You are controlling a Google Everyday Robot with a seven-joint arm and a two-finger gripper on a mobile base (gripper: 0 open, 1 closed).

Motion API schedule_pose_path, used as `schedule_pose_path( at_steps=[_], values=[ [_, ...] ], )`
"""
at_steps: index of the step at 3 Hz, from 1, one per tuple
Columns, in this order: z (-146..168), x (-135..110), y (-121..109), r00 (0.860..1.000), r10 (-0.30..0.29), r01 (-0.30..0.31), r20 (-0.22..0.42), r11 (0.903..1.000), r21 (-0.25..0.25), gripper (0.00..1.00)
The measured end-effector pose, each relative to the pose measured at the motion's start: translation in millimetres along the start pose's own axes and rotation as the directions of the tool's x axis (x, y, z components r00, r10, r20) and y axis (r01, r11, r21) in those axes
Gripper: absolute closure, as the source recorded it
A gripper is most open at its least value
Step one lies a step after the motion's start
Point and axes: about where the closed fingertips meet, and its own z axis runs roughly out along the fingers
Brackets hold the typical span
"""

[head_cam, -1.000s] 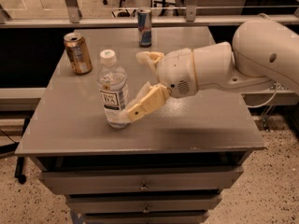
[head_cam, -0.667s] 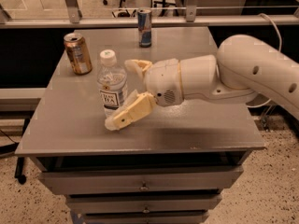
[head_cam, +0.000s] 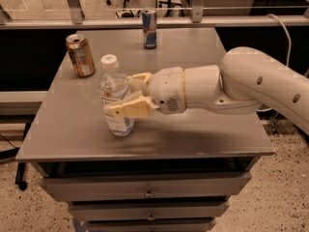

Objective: Move blue plastic bottle near orange can

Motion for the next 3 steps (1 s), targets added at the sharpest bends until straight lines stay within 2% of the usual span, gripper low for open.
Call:
schedule_pose_path(
  at_steps=[1,2,3],
  values=[
    [-16,-1,-17,1.0,-0.013,0.013,-0.004,0.9988,0.046,0.7],
    [-47,-10,-45,0.998,-0.04,0.044,-0.04,0.9944,0.096,0.95],
    [-100,-28,-85,0.993,-0.07,0.087,-0.1,0.9813,0.172,1.0]
  ],
)
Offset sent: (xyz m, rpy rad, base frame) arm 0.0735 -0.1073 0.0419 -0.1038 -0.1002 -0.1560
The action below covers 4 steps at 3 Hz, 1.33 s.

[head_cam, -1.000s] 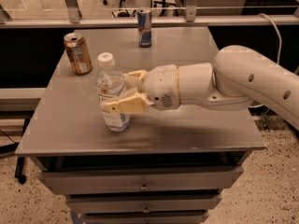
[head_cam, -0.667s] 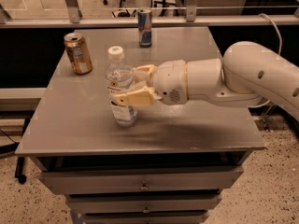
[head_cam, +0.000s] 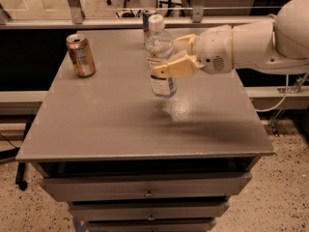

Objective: Move blue plastic bottle near orange can

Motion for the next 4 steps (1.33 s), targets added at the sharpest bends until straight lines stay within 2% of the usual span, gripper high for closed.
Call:
schedule_pose_path(
  at_steps=[1,2,3,4],
  values=[
    [-3,-3,-3,1.0,-0.005,0.005,0.003,0.9999,0.01,1.0],
    [7,-3,-7,0.999,-0.009,0.008,0.038,0.9996,0.028,1.0],
    [43,-5,-32,0.995,-0.025,0.021,0.101,0.9991,0.036,1.0],
    [98,-11,-75,0.989,-0.05,0.049,0.14,0.9987,0.012,1.0]
  ],
)
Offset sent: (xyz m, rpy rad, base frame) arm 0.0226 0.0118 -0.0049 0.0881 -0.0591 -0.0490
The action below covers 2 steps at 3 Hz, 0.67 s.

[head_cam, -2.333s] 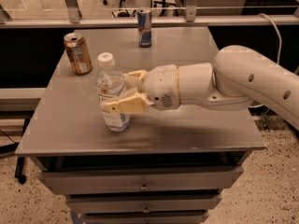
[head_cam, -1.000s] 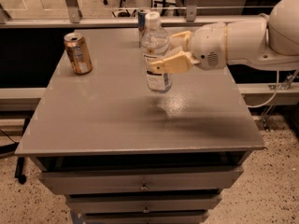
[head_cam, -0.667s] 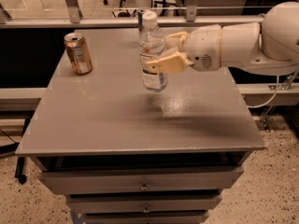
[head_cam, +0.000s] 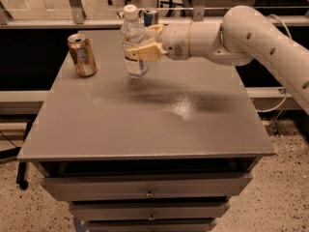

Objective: Move blue plastic bottle near orange can

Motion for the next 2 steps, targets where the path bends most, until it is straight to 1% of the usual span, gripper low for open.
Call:
schedule_pose_path(
  at_steps=[1,2],
  values=[
    [34,-6,-21,1.0,-0.021,0.022,0.013,0.9993,-0.031,1.0],
    [63,-10,-33,0.999,-0.028,0.03,0.023,0.9975,-0.065,1.0]
  ],
)
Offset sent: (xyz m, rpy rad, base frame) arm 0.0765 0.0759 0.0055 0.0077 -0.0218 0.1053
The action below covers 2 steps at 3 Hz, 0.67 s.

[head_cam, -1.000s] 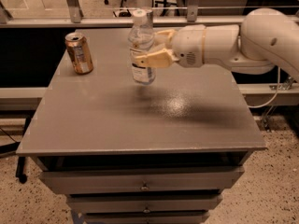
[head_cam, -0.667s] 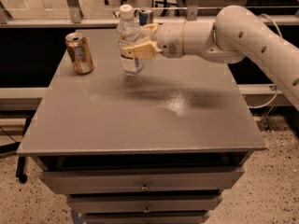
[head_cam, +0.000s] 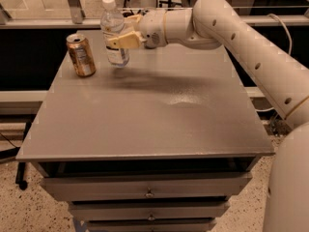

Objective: Move blue plastic bottle near orange can

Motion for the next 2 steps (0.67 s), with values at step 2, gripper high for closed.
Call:
schedule_pose_path(
  at_steps=[2],
  values=[
    [43,6,-6,1.0,0.029,-0.028,0.009,0.9977,-0.062,1.0]
  ],
)
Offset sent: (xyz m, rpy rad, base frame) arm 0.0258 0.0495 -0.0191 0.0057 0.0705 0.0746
